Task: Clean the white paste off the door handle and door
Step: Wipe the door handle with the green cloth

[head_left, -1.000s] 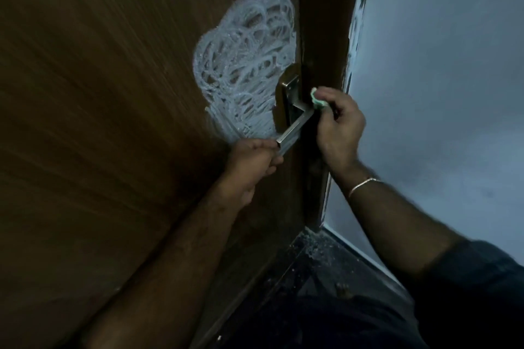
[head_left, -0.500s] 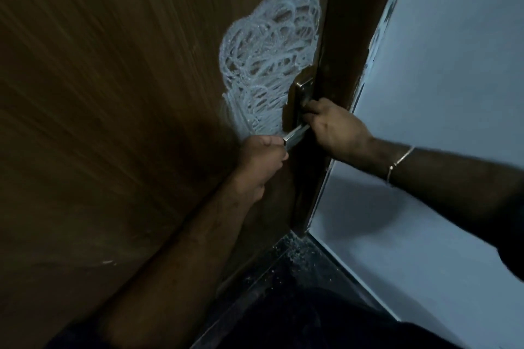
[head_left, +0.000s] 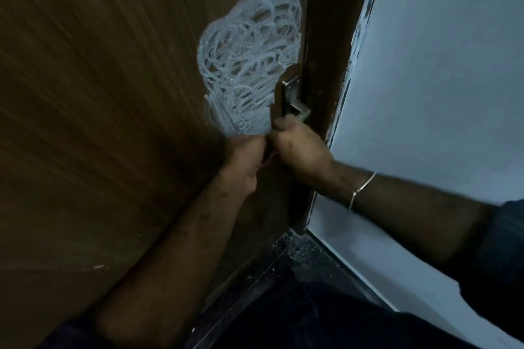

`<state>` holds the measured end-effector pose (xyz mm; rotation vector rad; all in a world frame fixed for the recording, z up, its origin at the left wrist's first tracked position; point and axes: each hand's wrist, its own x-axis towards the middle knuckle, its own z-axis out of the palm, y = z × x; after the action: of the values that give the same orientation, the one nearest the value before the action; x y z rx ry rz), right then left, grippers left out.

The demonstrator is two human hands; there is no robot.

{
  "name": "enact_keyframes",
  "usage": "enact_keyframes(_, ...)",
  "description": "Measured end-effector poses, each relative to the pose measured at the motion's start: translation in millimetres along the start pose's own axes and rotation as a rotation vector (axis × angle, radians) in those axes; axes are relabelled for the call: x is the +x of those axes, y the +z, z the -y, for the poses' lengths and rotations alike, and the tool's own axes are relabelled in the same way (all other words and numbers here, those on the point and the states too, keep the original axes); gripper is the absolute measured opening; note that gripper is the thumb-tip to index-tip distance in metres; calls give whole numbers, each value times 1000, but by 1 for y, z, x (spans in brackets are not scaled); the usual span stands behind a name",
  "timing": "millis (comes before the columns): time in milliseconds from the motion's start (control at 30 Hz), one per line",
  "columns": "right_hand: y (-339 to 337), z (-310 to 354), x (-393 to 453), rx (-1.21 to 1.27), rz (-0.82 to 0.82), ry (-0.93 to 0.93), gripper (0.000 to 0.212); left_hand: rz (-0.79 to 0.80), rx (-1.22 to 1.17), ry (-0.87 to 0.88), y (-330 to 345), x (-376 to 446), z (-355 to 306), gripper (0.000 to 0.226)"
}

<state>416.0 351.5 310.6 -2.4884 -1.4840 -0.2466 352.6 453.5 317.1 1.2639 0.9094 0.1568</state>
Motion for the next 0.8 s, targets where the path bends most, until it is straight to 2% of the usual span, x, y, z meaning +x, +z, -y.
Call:
enact_keyframes(67, -9, -6, 0, 54, 12, -11, 21, 19, -43, -5, -1, 0, 0, 18)
enact_keyframes(167, -24, -52, 19, 41, 25, 222, 25, 5, -22, -1, 0, -1, 0, 19)
enact_keyframes(233, -25, -60, 31, 21, 0, 268, 27, -4, -24, 2, 0, -2, 1, 19)
enact_keyframes(467, -20, -55, 21, -58, -48, 127, 25, 5, -32, -19, -2, 0, 2, 22)
enact_keyframes(667, -28, -65, 7, -8, -32, 165, 22, 28, -20, -13, -2, -4, -2, 19)
enact_keyframes(733, -33, -62, 19, -28, -60, 72, 26, 19, -21, -11, -1, -4, -1, 19)
enact_keyframes(800, -36, -58, 33, -123, -3, -50, 30, 21, -34, -19, 1, -5, 0, 22)
